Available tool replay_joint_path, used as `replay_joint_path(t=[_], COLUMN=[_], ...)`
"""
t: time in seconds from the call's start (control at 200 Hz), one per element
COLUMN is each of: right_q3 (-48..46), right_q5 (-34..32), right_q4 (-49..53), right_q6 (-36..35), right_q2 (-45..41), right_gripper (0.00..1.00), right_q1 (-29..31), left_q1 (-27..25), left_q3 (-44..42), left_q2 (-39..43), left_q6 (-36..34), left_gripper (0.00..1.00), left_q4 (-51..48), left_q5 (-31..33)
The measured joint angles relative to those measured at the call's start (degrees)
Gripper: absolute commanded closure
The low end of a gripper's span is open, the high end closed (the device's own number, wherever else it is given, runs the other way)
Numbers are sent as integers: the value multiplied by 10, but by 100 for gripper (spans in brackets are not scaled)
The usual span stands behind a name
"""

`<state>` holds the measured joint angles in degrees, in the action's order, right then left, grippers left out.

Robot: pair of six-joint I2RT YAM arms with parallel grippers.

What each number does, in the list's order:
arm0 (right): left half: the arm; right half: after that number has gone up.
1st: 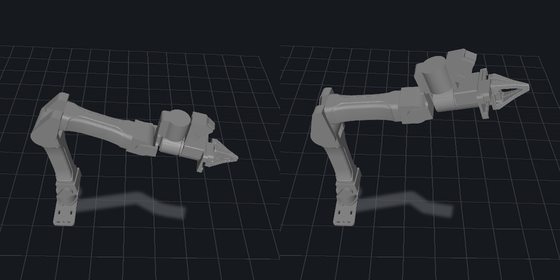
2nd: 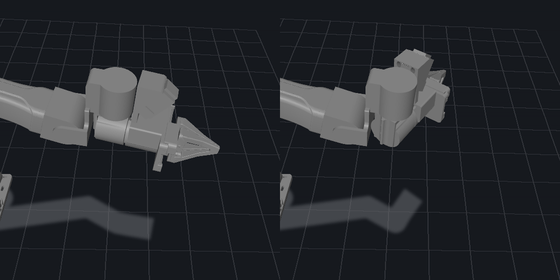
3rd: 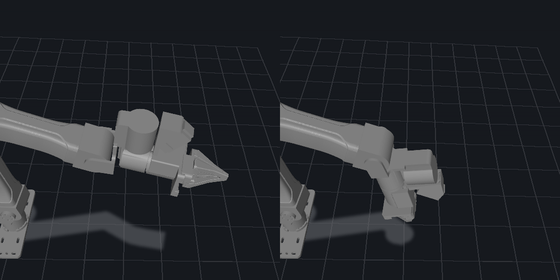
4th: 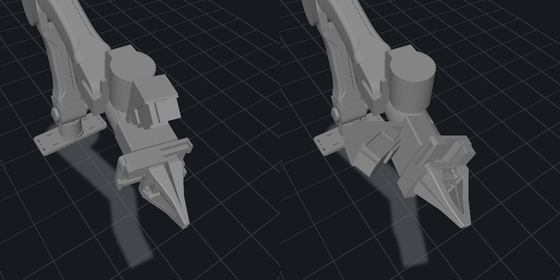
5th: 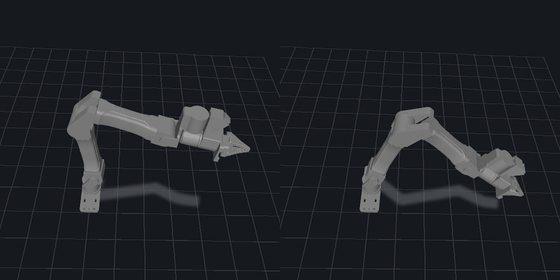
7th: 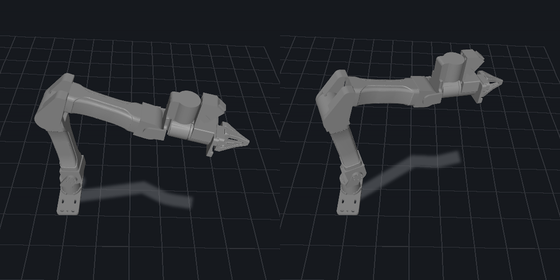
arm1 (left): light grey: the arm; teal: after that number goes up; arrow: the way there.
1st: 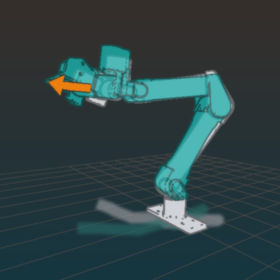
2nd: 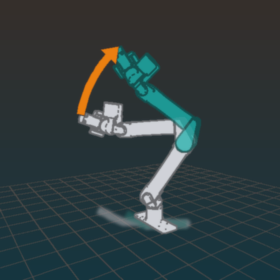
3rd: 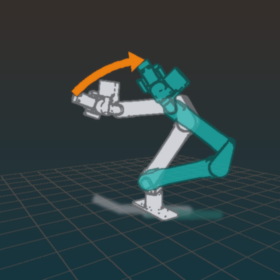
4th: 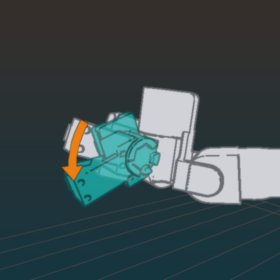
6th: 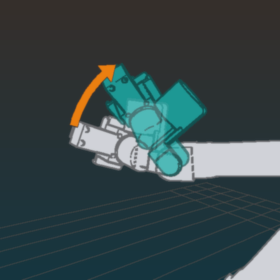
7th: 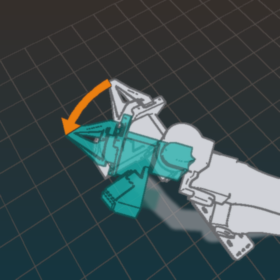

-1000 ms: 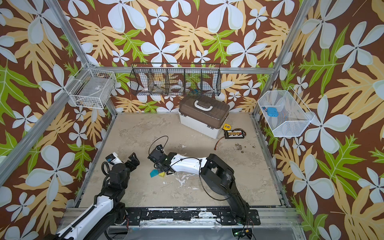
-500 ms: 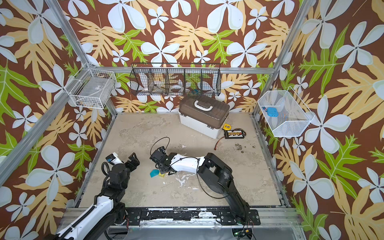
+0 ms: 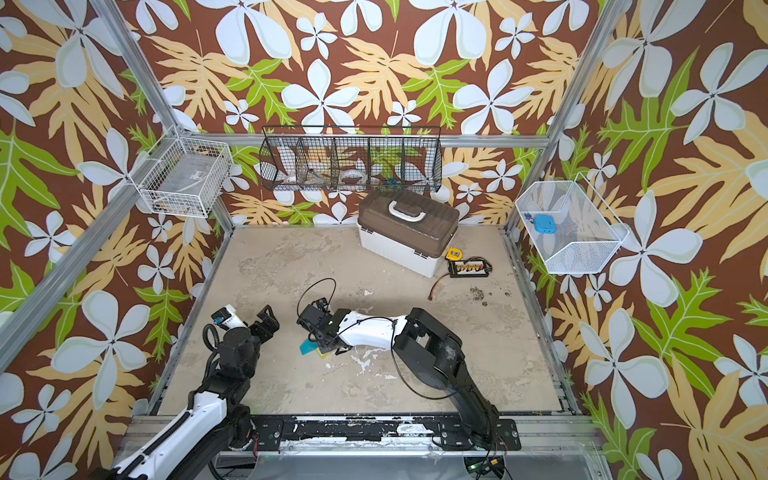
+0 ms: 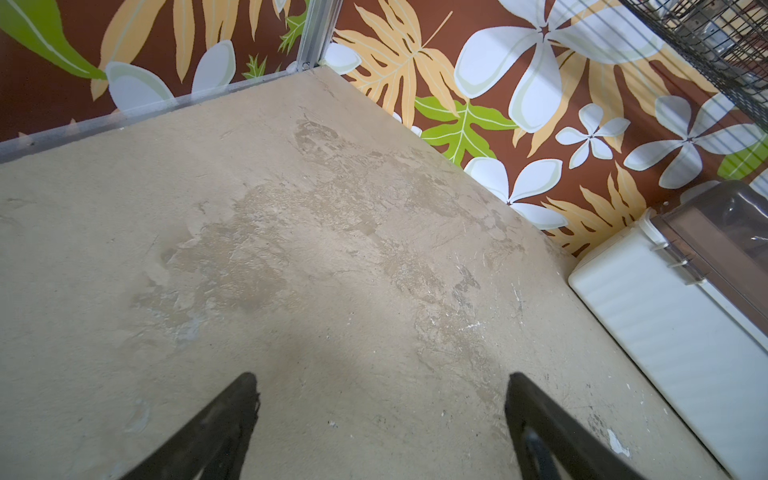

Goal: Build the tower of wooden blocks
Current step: 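Close the right gripper on the orange 'Supermarket' block, then lift the orange block with the right gripper and carry it above the stack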

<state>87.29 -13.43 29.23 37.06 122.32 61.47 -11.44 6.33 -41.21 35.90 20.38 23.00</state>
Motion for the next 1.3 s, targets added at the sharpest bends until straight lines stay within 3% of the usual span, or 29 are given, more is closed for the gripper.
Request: replay_joint_path(t=[0.21,0.575,0.831,0.991,1.301], right_q3=[-10,-13,-19,-32,-152], right_q5=[-1,9,2,-19,-63], right_q4=[4,3,29,37,-49], right_q6=[0,-18,-51,-107,-329], right_q2=[-7,-12,-95,-198,-402], right_gripper=[58,74,84,100,100], right_q1=[5,6,6,7,-1], left_q1=[0,0,0,0,0], left_q3=[-1,-1,-4,-6,-13], left_q2=[1,1,2,7,21], left_q6=[0,0,0,0,-3], left_gripper=[6,6,6,6,6], left_q4=[0,0,1,3,15], left_q5=[-3,-6,-7,-9,-17])
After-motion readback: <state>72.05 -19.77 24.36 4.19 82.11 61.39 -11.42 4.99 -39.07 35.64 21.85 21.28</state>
